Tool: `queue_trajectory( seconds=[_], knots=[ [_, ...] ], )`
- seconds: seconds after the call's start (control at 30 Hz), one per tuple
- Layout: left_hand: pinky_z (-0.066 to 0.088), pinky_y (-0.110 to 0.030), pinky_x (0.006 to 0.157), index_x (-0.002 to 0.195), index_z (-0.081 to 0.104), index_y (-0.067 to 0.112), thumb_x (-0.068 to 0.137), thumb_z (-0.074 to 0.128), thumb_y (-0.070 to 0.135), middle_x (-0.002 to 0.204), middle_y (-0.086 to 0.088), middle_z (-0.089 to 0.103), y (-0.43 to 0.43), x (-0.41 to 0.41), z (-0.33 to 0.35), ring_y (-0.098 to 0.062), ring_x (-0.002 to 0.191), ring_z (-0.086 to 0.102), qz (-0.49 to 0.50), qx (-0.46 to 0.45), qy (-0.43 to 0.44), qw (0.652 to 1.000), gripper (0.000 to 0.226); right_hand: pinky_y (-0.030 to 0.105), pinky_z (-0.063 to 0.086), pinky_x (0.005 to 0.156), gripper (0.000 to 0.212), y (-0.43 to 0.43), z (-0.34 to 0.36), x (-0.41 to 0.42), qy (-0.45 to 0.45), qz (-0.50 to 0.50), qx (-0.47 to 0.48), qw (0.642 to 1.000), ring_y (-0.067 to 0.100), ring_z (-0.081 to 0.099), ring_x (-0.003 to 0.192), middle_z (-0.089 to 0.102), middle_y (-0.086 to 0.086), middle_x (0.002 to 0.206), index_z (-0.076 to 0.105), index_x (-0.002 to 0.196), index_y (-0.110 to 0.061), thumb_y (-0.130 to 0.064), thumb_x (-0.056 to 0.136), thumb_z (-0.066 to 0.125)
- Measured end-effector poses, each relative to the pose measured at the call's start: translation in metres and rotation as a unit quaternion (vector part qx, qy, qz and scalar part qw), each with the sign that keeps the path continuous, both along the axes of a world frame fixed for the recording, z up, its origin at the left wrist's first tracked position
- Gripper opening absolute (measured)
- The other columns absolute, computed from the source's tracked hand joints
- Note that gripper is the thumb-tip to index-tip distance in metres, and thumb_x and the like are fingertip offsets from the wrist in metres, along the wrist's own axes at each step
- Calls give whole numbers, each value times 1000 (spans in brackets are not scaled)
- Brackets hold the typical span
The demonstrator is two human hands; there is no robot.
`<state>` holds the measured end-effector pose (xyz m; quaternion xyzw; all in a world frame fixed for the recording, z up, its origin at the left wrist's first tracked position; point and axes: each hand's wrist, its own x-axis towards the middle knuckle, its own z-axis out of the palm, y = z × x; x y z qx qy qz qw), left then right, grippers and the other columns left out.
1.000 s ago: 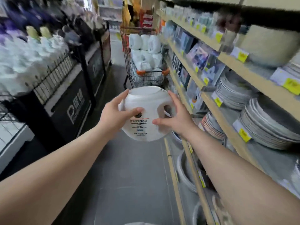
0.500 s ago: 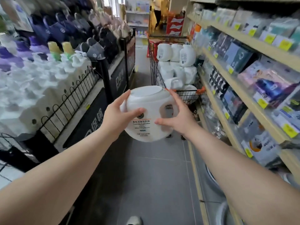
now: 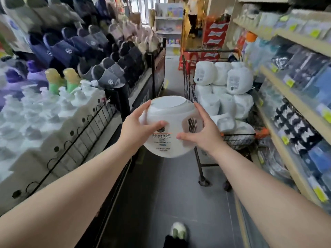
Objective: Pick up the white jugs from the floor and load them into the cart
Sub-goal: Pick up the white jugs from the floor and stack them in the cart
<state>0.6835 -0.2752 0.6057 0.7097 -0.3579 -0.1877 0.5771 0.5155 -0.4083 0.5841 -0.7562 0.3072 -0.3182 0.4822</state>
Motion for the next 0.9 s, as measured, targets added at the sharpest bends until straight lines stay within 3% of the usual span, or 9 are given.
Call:
queue_trajectory(
  seconds=[0.1, 0.23, 0.4, 0.5, 0.7, 0.83, 0.9],
  knots=[
    [51, -42, 98, 134, 51, 47, 60, 89, 45, 129, 14, 57, -65, 36, -2, -12, 115, 58, 2, -9, 1, 1000, 83, 36, 32, 115, 117, -67, 2, 35, -9, 12, 1, 1000, 2, 35, 129, 40, -16, 138, 29, 149, -38, -23, 53, 95],
    [52, -41, 97, 130, 51, 52, 53, 88, 52, 128, 15, 58, -144, 78, 0, -13, 114, 60, 16, -21, 19, 999, 86, 40, 36, 113, 118, -151, 11, 80, -7, 25, -3, 1000, 3, 35, 130, 40, -17, 136, 31, 147, -41, -27, 49, 96],
    [52, -40, 97, 131, 51, 50, 59, 90, 44, 127, 15, 56, -232, 116, -5, -13, 114, 59, -3, -21, 35, 999, 82, 37, 32, 115, 116, -234, 11, 117, -9, 15, 3, 1000, 5, 37, 132, 41, -10, 141, 32, 147, -36, -16, 52, 95],
    [52, -39, 97, 133, 52, 46, 61, 90, 39, 126, 13, 58, -293, 142, -12, -12, 113, 60, -44, -19, 46, 998, 82, 41, 35, 115, 119, -284, -4, 135, -20, -18, 27, 999, 6, 39, 133, 40, -6, 145, 33, 147, -38, -17, 48, 96],
    [53, -41, 96, 110, 51, 65, 50, 89, 50, 126, 10, 60, -430, 187, -29, -13, 112, 62, -159, -5, 52, 986, 73, 30, 37, 112, 117, -375, -19, 159, -48, -126, 57, 989, 2, 41, 128, 42, -15, 134, 30, 150, -25, 0, 53, 92],
    [56, -42, 92, 123, 52, 54, 51, 90, 50, 129, 7, 58, -516, 205, -31, -15, 112, 62, -246, 21, 46, 968, 81, 20, 38, 105, 116, -425, -21, 166, -32, -222, 48, 973, 3, 41, 125, 40, -9, 138, 34, 148, -33, -9, 52, 94],
    [56, -41, 92, 126, 49, 53, 54, 89, 48, 130, 8, 56, -556, 207, -31, -15, 112, 61, -295, 41, 34, 954, 82, 22, 36, 107, 116, -444, -22, 164, -33, -278, 47, 959, 3, 40, 126, 40, -7, 141, 34, 147, -33, -10, 51, 95]
  ],
)
